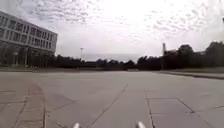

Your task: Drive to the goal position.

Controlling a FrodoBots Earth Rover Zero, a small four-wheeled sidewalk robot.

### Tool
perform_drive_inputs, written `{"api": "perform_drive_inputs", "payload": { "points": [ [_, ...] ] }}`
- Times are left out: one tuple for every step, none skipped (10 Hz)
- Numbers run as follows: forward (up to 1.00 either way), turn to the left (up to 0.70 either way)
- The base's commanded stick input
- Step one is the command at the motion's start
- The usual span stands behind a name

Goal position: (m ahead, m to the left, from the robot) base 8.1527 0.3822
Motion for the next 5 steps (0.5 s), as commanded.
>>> {"api": "perform_drive_inputs", "payload": {
  "points": [
    [0.70,0.00],
    [0.70,0.00],
    [0.70,0.00],
    [0.70,0.00],
    [0.70,0.00]
  ]
}}
